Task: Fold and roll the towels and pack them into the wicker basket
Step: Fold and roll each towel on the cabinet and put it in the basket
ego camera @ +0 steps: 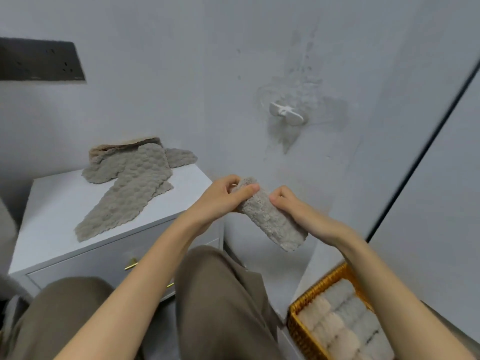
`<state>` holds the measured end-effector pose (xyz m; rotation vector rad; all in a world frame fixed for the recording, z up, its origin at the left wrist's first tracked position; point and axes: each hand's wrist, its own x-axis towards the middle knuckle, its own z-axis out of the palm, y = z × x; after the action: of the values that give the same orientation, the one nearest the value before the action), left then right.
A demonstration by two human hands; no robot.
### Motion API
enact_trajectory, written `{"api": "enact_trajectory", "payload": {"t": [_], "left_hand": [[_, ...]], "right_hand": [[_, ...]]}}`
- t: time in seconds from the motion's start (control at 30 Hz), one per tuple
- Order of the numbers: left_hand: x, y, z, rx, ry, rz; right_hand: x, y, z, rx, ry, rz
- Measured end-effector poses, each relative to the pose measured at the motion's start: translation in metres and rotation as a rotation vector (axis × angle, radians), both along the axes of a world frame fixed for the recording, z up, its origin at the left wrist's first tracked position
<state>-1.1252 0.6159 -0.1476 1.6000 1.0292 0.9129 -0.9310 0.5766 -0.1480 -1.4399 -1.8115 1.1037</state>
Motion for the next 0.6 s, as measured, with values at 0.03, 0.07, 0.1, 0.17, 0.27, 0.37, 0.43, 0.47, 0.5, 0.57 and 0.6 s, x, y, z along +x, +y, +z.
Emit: {"api": "enact_trajectory", "payload": {"t": [0.03,0.07,0.1,0.17,0.27,0.37,0.43,0.47,0.5,0.57,0.6], "left_hand": [[0.011,-0.003,-0.002,0.002,0.003,-0.016],[0.021,-0.007,-0.003,0.001,0.013,-0.029],[0.03,-0.011,-0.005,-0.001,0.024,-0.043],[0.052,-0.02,-0.011,0.003,0.054,-0.096],[0.083,-0.032,-0.023,0.005,0.124,-0.184],[0.113,-0.041,-0.044,-0.021,0.176,-0.24],[0.133,-0.043,-0.063,-0.062,0.179,-0.264],[0.145,-0.046,-0.073,-0.089,0.174,-0.278],[0.156,-0.047,-0.083,-0.119,0.163,-0.28],[0.174,-0.05,-0.104,-0.173,0.16,-0.263],[0.181,-0.05,-0.114,-0.192,0.168,-0.25]], "right_hand": [[0.008,-0.009,-0.004,-0.012,0.02,-0.029],[0.017,-0.015,-0.01,-0.024,0.031,-0.054],[0.024,-0.023,-0.015,-0.035,0.043,-0.078],[0.042,-0.039,-0.027,-0.057,0.086,-0.137],[0.067,-0.063,-0.046,-0.097,0.106,-0.222],[0.09,-0.089,-0.066,-0.14,0.066,-0.28],[0.105,-0.099,-0.083,-0.166,0.065,-0.341],[0.113,-0.105,-0.092,-0.184,0.074,-0.381],[0.12,-0.108,-0.102,-0.2,0.068,-0.42],[0.135,-0.115,-0.124,-0.239,0.037,-0.49],[0.144,-0.119,-0.135,-0.262,0.04,-0.515]]}}
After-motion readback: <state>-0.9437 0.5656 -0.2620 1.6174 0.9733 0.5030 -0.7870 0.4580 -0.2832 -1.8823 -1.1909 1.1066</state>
